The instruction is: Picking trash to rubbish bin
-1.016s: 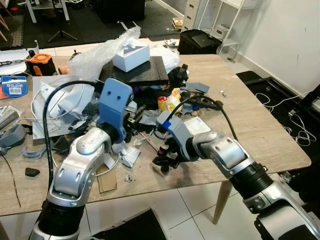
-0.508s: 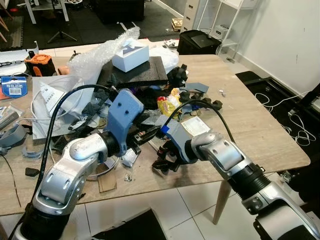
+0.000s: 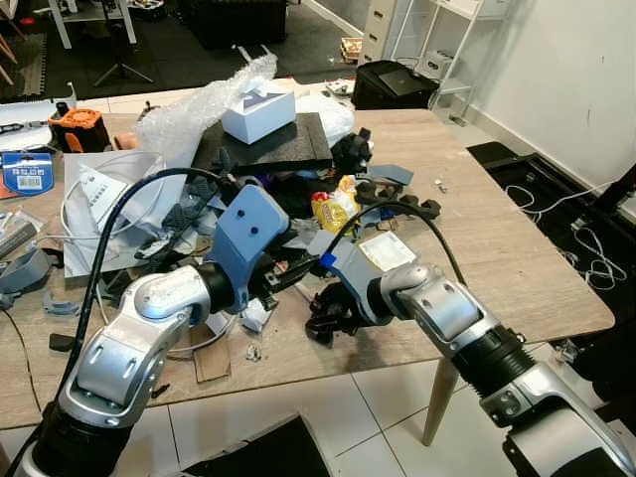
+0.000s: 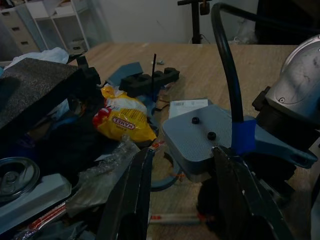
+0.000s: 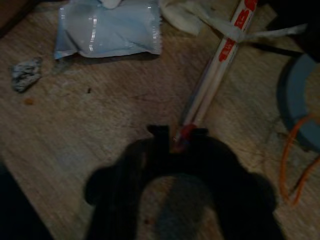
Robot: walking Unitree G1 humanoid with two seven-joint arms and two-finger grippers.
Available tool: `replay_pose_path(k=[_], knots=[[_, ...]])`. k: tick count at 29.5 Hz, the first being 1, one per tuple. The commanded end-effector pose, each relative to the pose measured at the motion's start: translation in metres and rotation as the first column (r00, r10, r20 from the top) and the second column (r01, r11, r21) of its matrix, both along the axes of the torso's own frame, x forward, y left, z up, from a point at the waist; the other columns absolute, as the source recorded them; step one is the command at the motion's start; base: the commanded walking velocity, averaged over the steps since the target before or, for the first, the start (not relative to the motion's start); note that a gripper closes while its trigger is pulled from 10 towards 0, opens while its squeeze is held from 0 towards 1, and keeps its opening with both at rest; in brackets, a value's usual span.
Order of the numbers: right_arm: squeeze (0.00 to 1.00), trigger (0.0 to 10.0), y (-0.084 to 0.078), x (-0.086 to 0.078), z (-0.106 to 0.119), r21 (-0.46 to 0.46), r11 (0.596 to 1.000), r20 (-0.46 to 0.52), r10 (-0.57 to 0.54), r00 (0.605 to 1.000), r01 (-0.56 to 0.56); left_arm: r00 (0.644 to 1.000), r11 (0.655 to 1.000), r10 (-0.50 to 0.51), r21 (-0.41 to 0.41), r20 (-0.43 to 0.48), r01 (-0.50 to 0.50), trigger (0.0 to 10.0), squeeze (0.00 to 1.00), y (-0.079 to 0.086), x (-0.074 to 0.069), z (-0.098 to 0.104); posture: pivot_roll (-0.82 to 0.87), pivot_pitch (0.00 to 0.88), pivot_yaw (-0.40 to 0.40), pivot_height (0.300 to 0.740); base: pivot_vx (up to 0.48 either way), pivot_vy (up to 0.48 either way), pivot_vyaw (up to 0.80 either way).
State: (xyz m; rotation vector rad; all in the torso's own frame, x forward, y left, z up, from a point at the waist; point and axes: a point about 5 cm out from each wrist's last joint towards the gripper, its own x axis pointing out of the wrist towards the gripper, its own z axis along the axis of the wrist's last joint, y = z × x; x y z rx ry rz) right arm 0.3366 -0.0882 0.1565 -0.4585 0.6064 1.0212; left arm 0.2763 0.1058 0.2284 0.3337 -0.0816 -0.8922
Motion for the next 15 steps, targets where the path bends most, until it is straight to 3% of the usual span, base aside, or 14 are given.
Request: replay_pose_path(k=[1,13,15], knots=[[0.0,0.0,-0.003,-0.005,-0.016,-0.041,0.999,-0.057,-0.007,0.998,0.005,0.996,0.997,-0.071,0.029,-0.05,0.073,10.0,0.0,-0.007,-0.007,-0.011,0.11,0.113,-0.047,0.74,0.0,0.0,0.0],[0.0,0.0,-0.012,-0.011,-0.024,-0.062,0.998,-0.079,-0.018,0.997,0.013,0.995,0.996,-0.079,0.029,-0.056,0.081,10.0,0.0,-0.009,-0.009,-0.014,0.11,0.092,-0.049,0.74,0.0,0.0,0.0],[0.0,0.0,-0.013,-0.009,-0.018,-0.029,0.999,-0.07,-0.034,0.997,0.032,0.995,0.996,-0.082,0.016,-0.051,0.083,10.0,0.0,-0.01,-0.009,-0.012,0.11,0.083,-0.046,0.74,0.0,0.0,0.0]])
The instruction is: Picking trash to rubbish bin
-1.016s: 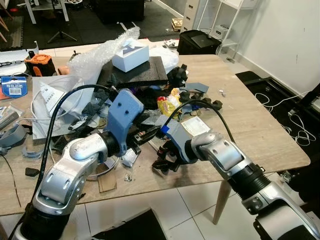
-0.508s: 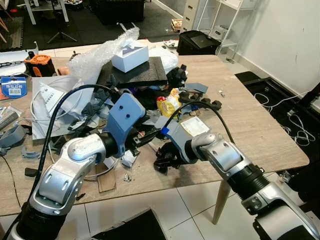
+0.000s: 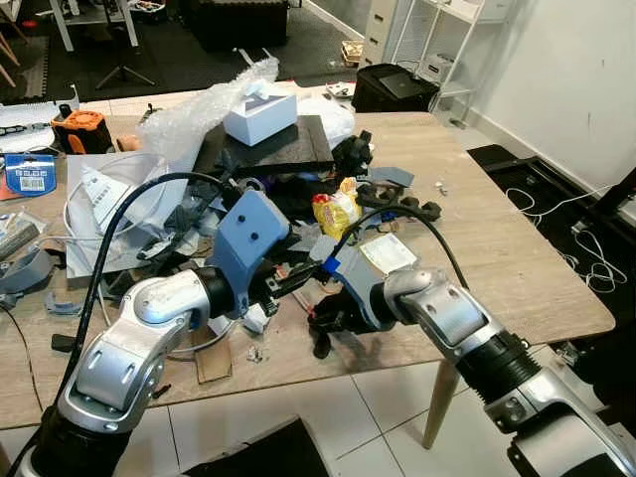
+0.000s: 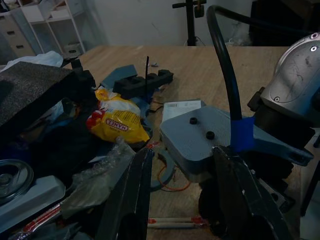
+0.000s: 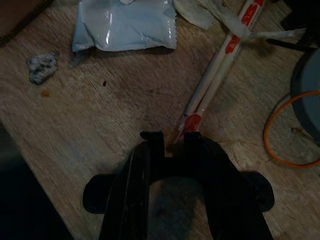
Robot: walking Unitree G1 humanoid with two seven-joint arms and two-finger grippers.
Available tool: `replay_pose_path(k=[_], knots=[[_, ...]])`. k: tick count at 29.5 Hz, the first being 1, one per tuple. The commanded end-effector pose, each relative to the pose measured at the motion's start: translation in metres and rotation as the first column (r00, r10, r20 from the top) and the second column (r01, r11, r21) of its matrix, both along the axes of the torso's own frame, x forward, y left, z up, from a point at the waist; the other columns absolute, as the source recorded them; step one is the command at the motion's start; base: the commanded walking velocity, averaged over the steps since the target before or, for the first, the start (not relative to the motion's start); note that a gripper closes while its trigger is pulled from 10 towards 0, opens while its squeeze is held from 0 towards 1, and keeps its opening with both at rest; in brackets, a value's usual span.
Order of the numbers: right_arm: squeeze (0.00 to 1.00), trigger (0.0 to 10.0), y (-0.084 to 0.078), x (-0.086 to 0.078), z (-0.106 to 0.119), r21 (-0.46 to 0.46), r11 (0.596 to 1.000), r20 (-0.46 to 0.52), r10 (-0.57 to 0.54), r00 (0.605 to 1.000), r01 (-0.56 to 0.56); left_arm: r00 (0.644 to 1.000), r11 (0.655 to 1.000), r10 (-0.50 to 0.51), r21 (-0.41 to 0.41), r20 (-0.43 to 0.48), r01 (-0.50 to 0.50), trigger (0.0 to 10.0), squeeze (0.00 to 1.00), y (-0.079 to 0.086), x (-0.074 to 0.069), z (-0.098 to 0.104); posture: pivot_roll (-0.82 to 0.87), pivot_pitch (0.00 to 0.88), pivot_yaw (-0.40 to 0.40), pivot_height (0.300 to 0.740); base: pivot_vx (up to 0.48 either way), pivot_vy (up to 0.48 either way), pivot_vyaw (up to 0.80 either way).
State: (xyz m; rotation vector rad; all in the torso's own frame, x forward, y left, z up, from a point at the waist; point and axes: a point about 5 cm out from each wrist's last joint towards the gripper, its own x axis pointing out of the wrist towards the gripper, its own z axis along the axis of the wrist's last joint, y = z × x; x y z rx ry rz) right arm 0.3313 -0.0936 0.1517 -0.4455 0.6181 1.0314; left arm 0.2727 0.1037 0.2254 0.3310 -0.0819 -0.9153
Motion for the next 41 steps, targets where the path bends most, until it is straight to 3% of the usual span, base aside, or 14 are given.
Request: replay_pose_path(k=[1,2,3,4,5,6,11,17,22,25,26,29,35,41], knots=[[0.0,0.0,-0.009,-0.003,-0.01,-0.013,0.999,-0.047,-0.047,0.998,0.047,0.997,0.998,-0.06,0.009,-0.044,0.061,10.0,0.0,-0.009,-0.006,-0.008,0.11,0.083,-0.046,0.74,0.0,0.0,0.0],[0.0,1.5,-0.012,0.001,0.0,0.025,0.997,-0.024,-0.07,0.997,0.071,0.997,0.998,-0.061,-0.014,-0.043,0.06,10.0,0.0,-0.008,-0.005,-0.005,0.11,0.075,-0.045,0.74,0.0,0.0,0.0],[0.0,1.5,-0.012,0.001,0.0,0.025,0.997,-0.024,-0.07,0.997,0.071,0.997,0.998,-0.061,-0.014,-0.043,0.06,10.0,0.0,-0.008,-0.005,-0.005,0.11,0.075,-0.045,0.74,0.0,0.0,0.0],[0.0,5.8,-0.019,0.009,0.026,0.122,0.986,0.016,-0.12,0.993,0.117,0.997,0.997,-0.062,-0.055,-0.042,0.06,10.0,0.0,-0.007,-0.005,-0.001,0.1,0.068,-0.042,0.74,0.0,0.0,0.0],[0.0,5.8,-0.019,0.009,0.026,0.122,0.986,0.016,-0.12,0.993,0.117,0.997,0.997,-0.062,-0.055,-0.042,0.06,10.0,0.0,-0.007,-0.005,-0.001,0.1,0.068,-0.042,0.74,0.0,0.0,0.0],[0.0,10.0,-0.023,0.012,0.037,0.152,0.98,0.04,-0.139,0.989,0.131,0.997,0.996,-0.063,-0.064,-0.042,0.06,10.0,0.0,-0.007,-0.005,0.0,0.1,0.068,-0.042,0.74,0.0,0.0,0.0],[0.0,10.0,-0.033,0.011,0.063,0.207,0.973,0.082,-0.125,0.989,0.106,0.997,0.996,-0.067,-0.061,-0.04,0.065,10.0,0.0,-0.007,-0.006,-0.001,0.1,0.063,-0.041,0.74,0.0,0.0,0.0],[0.0,10.0,-0.036,0.011,0.067,0.251,0.96,0.092,-0.153,0.984,0.126,0.998,0.995,-0.065,-0.071,-0.026,0.063,10.0,0.0,-0.01,-0.005,0.001,0.1,0.056,-0.04,0.74,0.0,0.0,0.0],[0.0,10.0,-0.046,0.027,0.073,0.333,0.894,0.264,-0.394,0.881,0.3,0.991,0.982,0.132,-0.137,0.036,-0.126,10.0,0.0,-0.003,0.011,0.006,0.1,0.053,-0.039,0.74,0.0,0.0,0.0],[0.0,10.0,-0.055,0.032,0.095,0.556,0.732,0.367,-0.642,0.673,0.395,0.979,0.963,0.202,-0.189,0.027,-0.193,10.0,0.0,0.001,0.013,0.007,0.11,0.048,-0.02,0.74,0.0,0.0,0.0],[0.0,10.0,-0.057,0.03,0.098,0.604,0.685,0.358,-0.69,0.628,0.408,0.975,0.955,0.222,-0.207,0.028,-0.212,10.0,0.0,0.001,0.014,0.008,0.11,0.049,-0.017,0.74,0.0,0.0,0.0],[0.0,10.0,-0.055,0.02,0.096,0.645,0.644,0.388,-0.74,0.549,0.411,0.959,0.928,0.284,-0.255,0.019,-0.27,10.0,0.0,0.001,0.017,0.009,0.1,0.053,-0.014,0.74,0.0,0.0,0.0],[0.0,10.0,-0.034,0.0,0.069,0.68,0.59,0.336,-0.779,0.53,0.436,0.942,0.913,0.335,-0.251,0.01,-0.322,10.0,0.0,-0.008,0.02,0.002,0.1,0.061,-0.017,0.74,0.0,0.0,-0.33],[0.0,10.0,-0.03,-0.004,0.061,0.653,0.615,0.376,-0.769,0.517,0.441,0.938,0.909,0.347,-0.248,0.011,-0.334,10.0,0.0,-0.01,0.019,0.001,0.1,0.061,-0.017,0.74,0.0,0.0,-0.8]])
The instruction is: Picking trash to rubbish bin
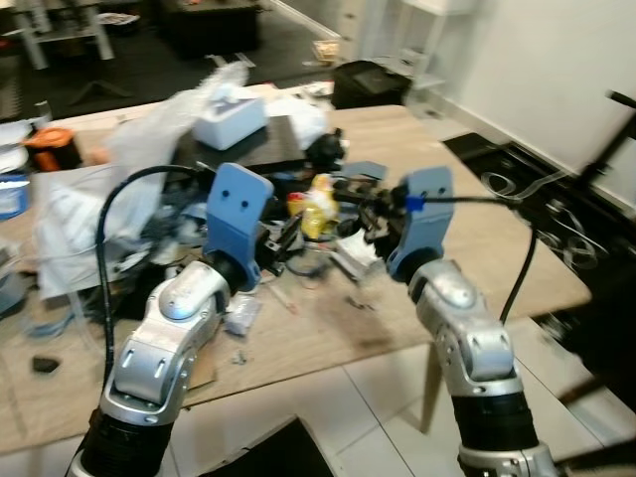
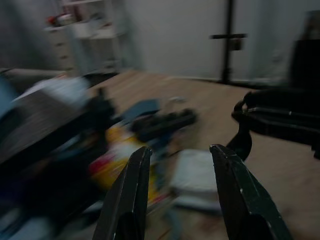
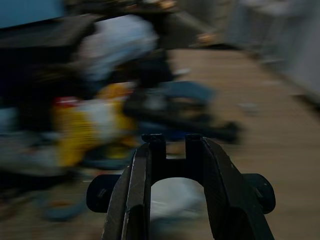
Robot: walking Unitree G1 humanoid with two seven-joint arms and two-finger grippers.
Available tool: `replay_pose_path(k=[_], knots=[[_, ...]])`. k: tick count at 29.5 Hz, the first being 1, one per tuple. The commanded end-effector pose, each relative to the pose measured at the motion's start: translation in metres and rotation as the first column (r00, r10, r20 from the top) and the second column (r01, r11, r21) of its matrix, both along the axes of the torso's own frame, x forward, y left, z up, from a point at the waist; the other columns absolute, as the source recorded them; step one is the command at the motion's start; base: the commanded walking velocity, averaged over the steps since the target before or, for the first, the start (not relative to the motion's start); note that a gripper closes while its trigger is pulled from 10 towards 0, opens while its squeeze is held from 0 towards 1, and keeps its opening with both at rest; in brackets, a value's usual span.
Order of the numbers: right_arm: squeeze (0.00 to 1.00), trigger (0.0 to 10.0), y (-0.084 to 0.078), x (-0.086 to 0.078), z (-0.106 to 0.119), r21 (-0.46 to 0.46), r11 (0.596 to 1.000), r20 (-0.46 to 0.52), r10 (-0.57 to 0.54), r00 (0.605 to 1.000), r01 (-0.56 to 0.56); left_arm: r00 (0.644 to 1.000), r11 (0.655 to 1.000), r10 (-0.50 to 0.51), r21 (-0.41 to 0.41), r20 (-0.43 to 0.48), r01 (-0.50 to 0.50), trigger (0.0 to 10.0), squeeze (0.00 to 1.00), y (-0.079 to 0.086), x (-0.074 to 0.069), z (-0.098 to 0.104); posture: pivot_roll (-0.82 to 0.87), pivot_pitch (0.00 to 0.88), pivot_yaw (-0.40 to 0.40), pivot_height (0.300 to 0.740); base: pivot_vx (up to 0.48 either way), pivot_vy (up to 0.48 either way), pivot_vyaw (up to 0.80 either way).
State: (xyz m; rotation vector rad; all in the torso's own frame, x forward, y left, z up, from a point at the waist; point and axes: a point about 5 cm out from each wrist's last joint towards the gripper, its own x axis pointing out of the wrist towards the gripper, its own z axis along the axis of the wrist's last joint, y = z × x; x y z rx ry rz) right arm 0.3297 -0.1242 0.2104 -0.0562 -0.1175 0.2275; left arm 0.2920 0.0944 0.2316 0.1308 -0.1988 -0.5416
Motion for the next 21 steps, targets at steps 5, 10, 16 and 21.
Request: replay_pose_path(k=[5,10,16,21], knots=[[0.0,10.0,-0.008,-0.004,0.006,0.01,0.998,0.065,-0.057,0.996,0.056,0.999,1.0,0.028,-0.013,-0.029,-0.029,10.0,0.0,0.001,0.0,-0.006,0.1,0.069,-0.021,0.74,0.0,0.0,-0.8],[0.0,10.0,-0.011,-0.005,0.005,-0.008,0.998,0.063,-0.068,0.996,0.068,0.999,0.997,0.02,-0.075,-0.048,-0.024,10.0,0.0,-0.002,0.0,-0.001,0.1,0.07,-0.025,0.74,0.0,0.0,-0.8],[0.0,10.0,-0.01,-0.005,0.006,-0.008,0.998,0.069,-0.068,0.995,0.069,0.998,0.998,0.011,-0.057,-0.06,-0.014,10.0,0.0,-0.004,-0.001,-0.004,0.1,0.072,-0.026,0.74,0.0,0.0,-0.8],[0.0,10.0,-0.009,-0.005,0.005,-0.007,0.997,0.07,-0.07,0.995,0.071,0.997,0.997,-0.013,-0.074,-0.077,0.007,10.0,0.0,-0.005,-0.003,-0.005,0.1,0.072,-0.026,0.74,0.0,0.0,-0.8]])
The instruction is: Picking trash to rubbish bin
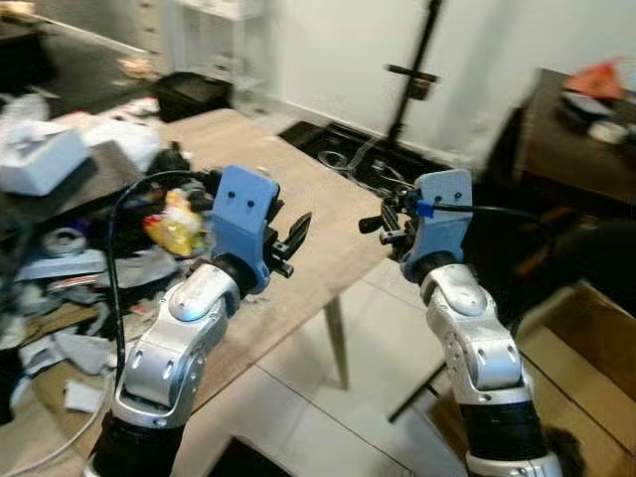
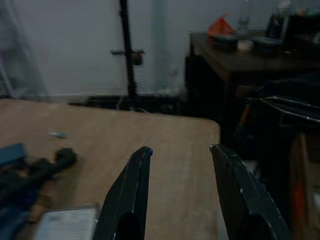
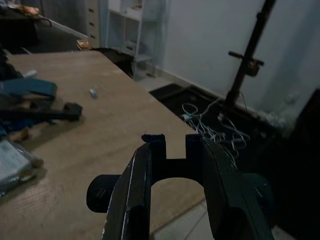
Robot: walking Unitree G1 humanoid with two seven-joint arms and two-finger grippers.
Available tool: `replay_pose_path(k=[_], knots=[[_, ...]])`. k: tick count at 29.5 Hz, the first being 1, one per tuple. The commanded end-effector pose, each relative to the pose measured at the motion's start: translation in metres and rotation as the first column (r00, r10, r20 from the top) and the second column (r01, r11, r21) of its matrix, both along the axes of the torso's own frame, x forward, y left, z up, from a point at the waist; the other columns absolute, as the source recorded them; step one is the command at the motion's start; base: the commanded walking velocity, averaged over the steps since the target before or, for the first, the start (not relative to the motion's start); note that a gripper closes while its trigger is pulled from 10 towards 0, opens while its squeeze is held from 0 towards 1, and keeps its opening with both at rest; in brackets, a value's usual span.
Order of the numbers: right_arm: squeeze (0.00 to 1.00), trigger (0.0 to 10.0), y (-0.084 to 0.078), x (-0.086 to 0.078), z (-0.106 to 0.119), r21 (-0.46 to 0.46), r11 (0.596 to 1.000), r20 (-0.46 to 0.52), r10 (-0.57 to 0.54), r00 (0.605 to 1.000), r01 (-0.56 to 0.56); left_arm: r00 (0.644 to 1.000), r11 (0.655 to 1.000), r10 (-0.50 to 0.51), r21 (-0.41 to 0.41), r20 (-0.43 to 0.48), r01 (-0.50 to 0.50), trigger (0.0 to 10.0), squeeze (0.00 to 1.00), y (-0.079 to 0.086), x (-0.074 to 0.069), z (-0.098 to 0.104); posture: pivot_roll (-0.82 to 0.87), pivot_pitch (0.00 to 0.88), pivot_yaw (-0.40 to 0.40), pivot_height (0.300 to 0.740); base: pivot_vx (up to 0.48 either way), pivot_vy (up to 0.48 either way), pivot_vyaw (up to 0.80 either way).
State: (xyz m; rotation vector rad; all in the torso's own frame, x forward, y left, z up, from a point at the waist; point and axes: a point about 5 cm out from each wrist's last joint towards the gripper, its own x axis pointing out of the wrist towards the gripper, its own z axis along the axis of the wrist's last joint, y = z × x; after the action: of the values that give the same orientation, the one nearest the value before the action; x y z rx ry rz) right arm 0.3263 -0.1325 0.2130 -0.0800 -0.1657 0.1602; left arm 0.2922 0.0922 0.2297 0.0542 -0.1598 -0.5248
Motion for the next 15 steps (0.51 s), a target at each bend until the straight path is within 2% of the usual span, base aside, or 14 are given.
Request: replay_pose_path(k=[1,6,15], knots=[[0.0,10.0,-0.001,-0.002,0.002,0.003,1.0,0.017,-0.004,1.0,0.004,0.999,0.999,-0.046,-0.013,-0.018,0.046,10.0,0.0,-0.005,-0.005,-0.002,0.09,0.078,-0.03,0.74,0.0,0.0,-0.8],[0.0,10.0,-0.007,-0.002,0.001,-0.003,1.0,0.011,-0.029,1.0,0.029,0.996,0.996,-0.084,-0.007,-0.013,0.084,10.0,0.0,-0.007,-0.009,-0.003,0.09,0.084,-0.032,0.74,0.0,0.0,-0.8],[0.0,10.0,-0.024,-0.001,-0.003,-0.019,0.994,-0.006,-0.109,0.994,0.109,1.0,0.999,0.008,0.051,0.019,-0.009,10.0,0.0,0.002,-0.003,-0.003,0.09,0.098,-0.034,0.74,0.0,0.0,-0.8]])
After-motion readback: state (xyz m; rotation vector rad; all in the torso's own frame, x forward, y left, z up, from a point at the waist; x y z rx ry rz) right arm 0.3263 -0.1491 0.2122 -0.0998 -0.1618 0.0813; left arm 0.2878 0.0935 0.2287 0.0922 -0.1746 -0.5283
